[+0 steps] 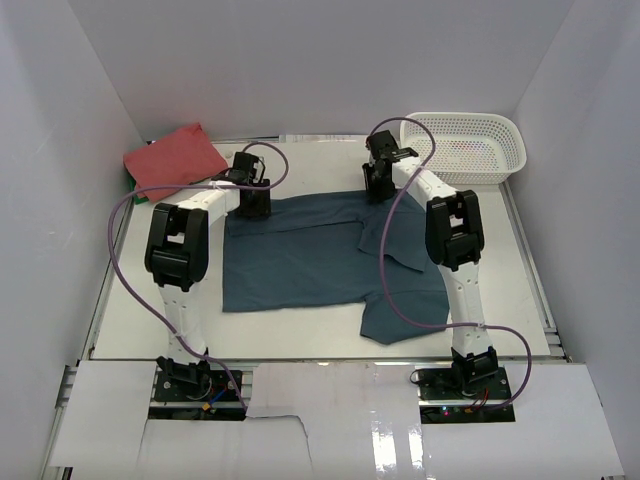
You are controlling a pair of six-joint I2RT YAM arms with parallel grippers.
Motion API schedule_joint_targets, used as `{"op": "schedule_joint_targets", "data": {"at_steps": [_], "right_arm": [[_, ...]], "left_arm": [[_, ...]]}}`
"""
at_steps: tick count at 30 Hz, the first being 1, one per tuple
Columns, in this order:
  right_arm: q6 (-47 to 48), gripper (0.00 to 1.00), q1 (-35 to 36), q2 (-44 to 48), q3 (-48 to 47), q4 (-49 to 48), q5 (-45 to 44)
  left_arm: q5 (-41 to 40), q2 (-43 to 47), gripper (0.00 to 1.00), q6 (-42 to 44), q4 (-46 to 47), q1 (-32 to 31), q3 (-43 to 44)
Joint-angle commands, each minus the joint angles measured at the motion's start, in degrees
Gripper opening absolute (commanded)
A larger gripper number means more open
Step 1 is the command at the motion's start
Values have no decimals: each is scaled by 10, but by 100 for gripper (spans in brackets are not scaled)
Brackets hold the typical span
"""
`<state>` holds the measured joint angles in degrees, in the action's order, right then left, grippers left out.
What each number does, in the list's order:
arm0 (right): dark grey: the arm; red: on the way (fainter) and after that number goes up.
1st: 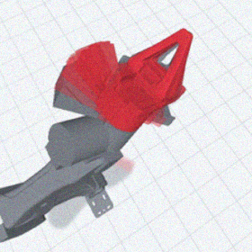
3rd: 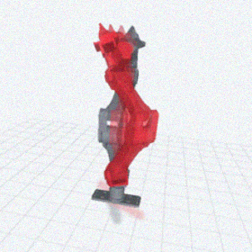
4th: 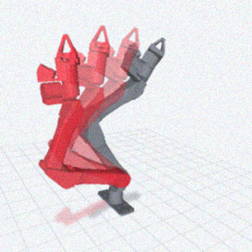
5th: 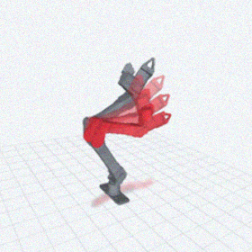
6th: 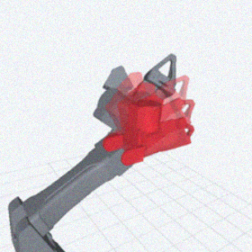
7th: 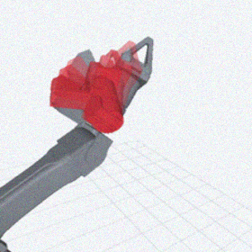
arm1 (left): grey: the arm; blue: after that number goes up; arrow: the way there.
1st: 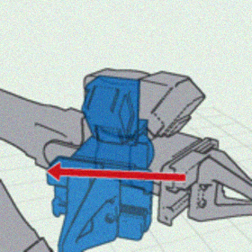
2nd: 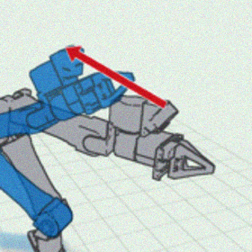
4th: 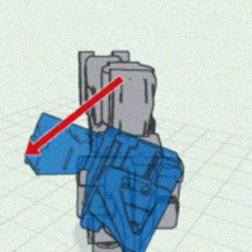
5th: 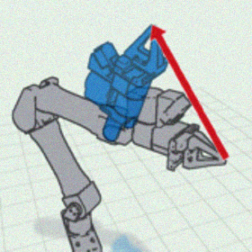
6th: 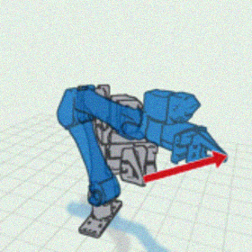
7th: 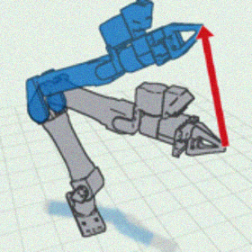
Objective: Fold and stack the t-shirts
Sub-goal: Fold the flattened tshirt in 1/3 of the way
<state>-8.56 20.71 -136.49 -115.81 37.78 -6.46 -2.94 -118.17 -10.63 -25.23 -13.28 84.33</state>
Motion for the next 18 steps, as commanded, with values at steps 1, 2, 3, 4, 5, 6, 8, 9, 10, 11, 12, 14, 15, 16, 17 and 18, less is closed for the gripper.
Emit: {"op": "schedule_joint_targets", "data": {"at_steps": [1, 2, 3, 4, 5, 6, 8, 9, 10, 11, 12, 14, 15, 16, 17, 18], "right_arm": [[1, 36, -24, -41, -27, -8, -2], [0, 36, -25, -45, -34, -10, 7], [0, 36, -27, -50, -38, -12, 11], [0, 36, -30, -53, -42, -16, 15], [-1, 37, -30, -55, -49, -26, 21], [-1, 37, -32, -61, -53, -31, 32], [-4, 37, -35, -69, -70, -40, 43], [-7, 37, -37, -77, -76, -39, 49], [-8, 37, -38, -82, -83, -41, 51], [-8, 38, -38, -84, -91, -43, 58], [-8, 38, -39, -88, -94, -48, 58], [-9, 38, -42, -87, -102, -53, 78], [-9, 38, -42, -84, -103, -56, 81], [-10, 40, -43, -82, -104, -60, 86], [-9, 41, -44, -73, -105, -61, 89], [-9, 42, -44, -68, -109, -62, 88]], "left_arm": [[-35, -28, 63, -1, -20, 14, 42], [-37, -45, 63, 0, -22, 17, 56], [-40, -55, 63, 1, -26, 17, 82], [-41, -64, 63, 3, -34, 19, 96], [-42, -74, 63, 4, -39, 20, 110], [-41, -92, 63, 4, -42, 21, 123], [-38, -107, 63, 6, -46, 26, 155], [-37, -122, 63, 6, -52, 28, 166], [-35, -131, 63, 7, -56, 30, 191], [-33, -139, 63, 5, -60, 34, 202], [-30, -152, 63, 4, -68, 37, 214], [-24, -160, 63, 2, -73, 40, 237], [-25, -162, 63, 1, -75, 40, 241], [-27, -162, 63, 2, -78, 40, 245], [-33, -160, 63, 0, -79, 41, 246], [-36, -158, 63, 0, -82, 41, 245]]}}
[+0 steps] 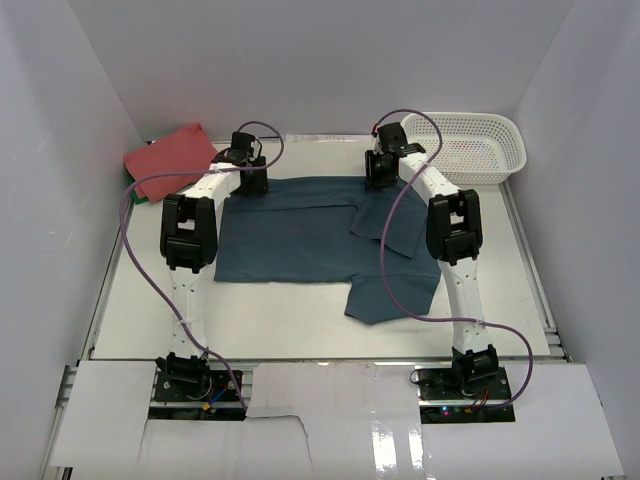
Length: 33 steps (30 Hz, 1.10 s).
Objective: Fold and stack the t-shirts
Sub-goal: Fold the flattened tshirt in 1/3 of the way
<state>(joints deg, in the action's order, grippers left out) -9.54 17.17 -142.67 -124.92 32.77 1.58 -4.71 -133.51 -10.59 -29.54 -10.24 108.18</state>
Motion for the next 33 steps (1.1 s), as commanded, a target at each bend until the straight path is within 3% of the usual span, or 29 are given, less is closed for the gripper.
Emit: {"op": "schedule_joint_targets", "data": {"at_steps": [1, 7, 10, 14, 18, 21, 25, 26, 33], "right_arm": [[0, 43, -9, 1, -20, -12, 8], [12, 57, -9, 107, 10, -41, 18], [24, 66, -8, 176, 28, -45, 18], [55, 74, -2, 309, 98, -37, -10], [38, 79, 9, 453, 260, -39, -37], [0, 79, 12, 562, 422, -41, -31], [-31, 78, 20, 707, 605, -31, -30], [-37, 78, 21, 730, 664, -25, -31], [-106, 77, 17, 884, 842, 18, -19]], "left_arm": [[-22, 4, 63, -1, -40, 11, 6], [-56, 83, 71, -11, -55, 14, 12], [-124, 112, 72, -28, -107, 14, 58], [-150, 211, 72, -51, -154, 14, 59], [-123, 345, 72, -81, -127, 14, -91], [-98, 451, 72, -105, -78, 17, -281], [-74, 547, 71, -130, -32, 28, -415], [-70, 560, 71, -137, -25, 29, -432], [-32, 604, 71, -154, -20, 35, -516]]}}
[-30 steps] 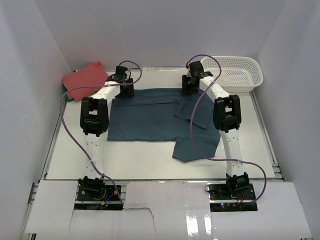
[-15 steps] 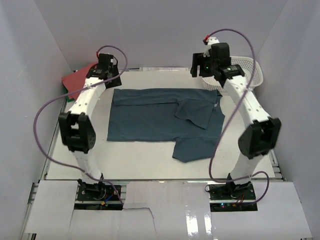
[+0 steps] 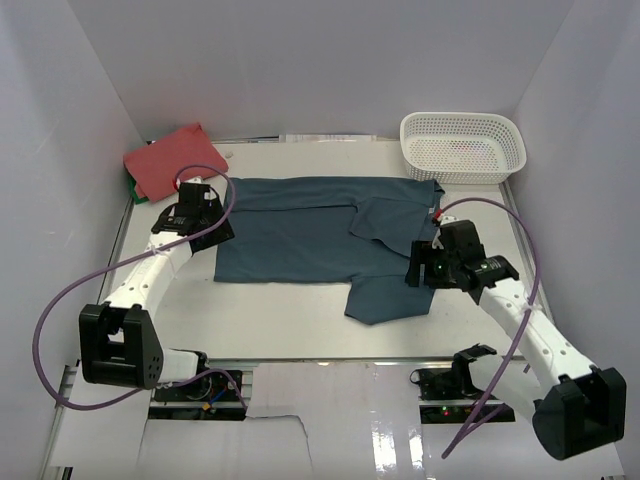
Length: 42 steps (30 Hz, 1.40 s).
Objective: Fold and stack the t-shirts
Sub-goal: Fold the flattened tshirt in 1/3 of the way, then grap the side of the flattened tshirt closest away from the robot with both arms
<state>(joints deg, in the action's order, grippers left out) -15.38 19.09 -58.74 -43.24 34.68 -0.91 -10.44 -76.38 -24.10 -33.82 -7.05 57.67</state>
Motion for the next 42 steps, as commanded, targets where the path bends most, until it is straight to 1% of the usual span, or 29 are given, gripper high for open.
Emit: {"op": "schedule_joint_targets", "data": {"at_steps": [1, 5, 8, 11, 12, 14, 16, 18, 21, 25, 29, 31, 34, 37, 42], "right_arm": [[-56, 77, -3, 59, 36, 2, 29], [-125, 75, -7, 94, 87, 0, 68], [-149, 75, -9, 97, 112, -1, 85], [-193, 74, -11, 100, 146, 3, 100], [-219, 74, -11, 103, 160, 8, 94], [-229, 74, -11, 112, 176, 8, 101], [-244, 74, -11, 132, 183, 11, 81], [-248, 75, -11, 154, 186, 16, 51], [-256, 75, -12, 164, 191, 26, 32], [-258, 75, -12, 152, 215, 16, 11], [-259, 74, -11, 143, 221, 2, -27], [-259, 73, -12, 137, 222, -13, -30], [-259, 67, -13, 123, 222, -31, -35], [-254, 65, -13, 101, 218, -52, -36], [-236, 64, -13, 71, 207, -82, -40]], "left_arm": [[26, 38, 71, -21, 24, 3, -17], [34, 49, 71, -22, 37, 5, -35], [35, 51, 71, -24, 40, 5, -38], [38, 49, 71, -24, 46, 5, -43], [39, 49, 71, -26, 47, 5, -45], [43, 49, 71, -27, 52, 5, -46], [45, 52, 71, -27, 58, 5, -51], [46, 51, 71, -27, 60, 5, -53], [49, 48, 71, -25, 61, 5, -56], [52, 51, 70, -25, 64, 5, -59], [49, 54, 70, -23, 66, 5, -63], [49, 55, 70, -22, 67, 5, -63], [49, 58, 70, -23, 68, 5, -67], [51, 59, 70, -23, 69, 5, -70], [52, 60, 70, -23, 71, 5, -71]]}}
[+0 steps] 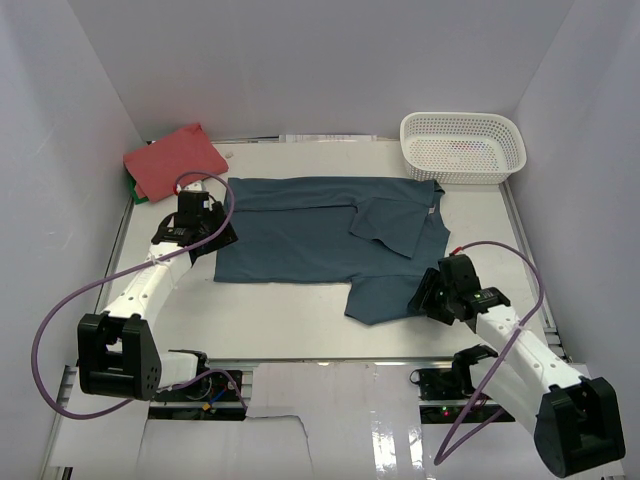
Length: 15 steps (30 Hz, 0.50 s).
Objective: Fold and stack the t-shirts
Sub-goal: Grap the side of the flattened tshirt closest away from the robot with both arms
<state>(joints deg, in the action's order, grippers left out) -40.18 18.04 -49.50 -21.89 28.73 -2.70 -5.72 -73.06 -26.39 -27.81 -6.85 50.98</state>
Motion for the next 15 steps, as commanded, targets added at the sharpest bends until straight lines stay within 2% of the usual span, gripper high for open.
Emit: {"op": "schedule_joint_targets", "data": {"at_steps": [1, 5, 7, 8, 11, 13, 15], "right_arm": [[21, 64, -2, -27, -10, -24, -25], [35, 62, -2, -53, -27, -25, -23], [36, 52, -2, -60, -27, -29, -2], [31, 40, -2, -60, -27, -29, 5], [19, 23, -2, -58, -34, -24, 44], [14, 22, -2, -55, -47, -8, 67], [5, 26, -2, -49, -69, 4, 92]], "left_arm": [[5, 26, 70, 1, 13, 3, -5], [8, 24, 70, 2, 13, 3, -4], [6, 24, 70, 2, 14, 3, -6], [7, 25, 70, 2, 14, 3, -6], [6, 25, 70, 2, 14, 3, -6], [6, 24, 70, 3, 15, 3, -7], [6, 25, 70, 5, 15, 3, -7]]}}
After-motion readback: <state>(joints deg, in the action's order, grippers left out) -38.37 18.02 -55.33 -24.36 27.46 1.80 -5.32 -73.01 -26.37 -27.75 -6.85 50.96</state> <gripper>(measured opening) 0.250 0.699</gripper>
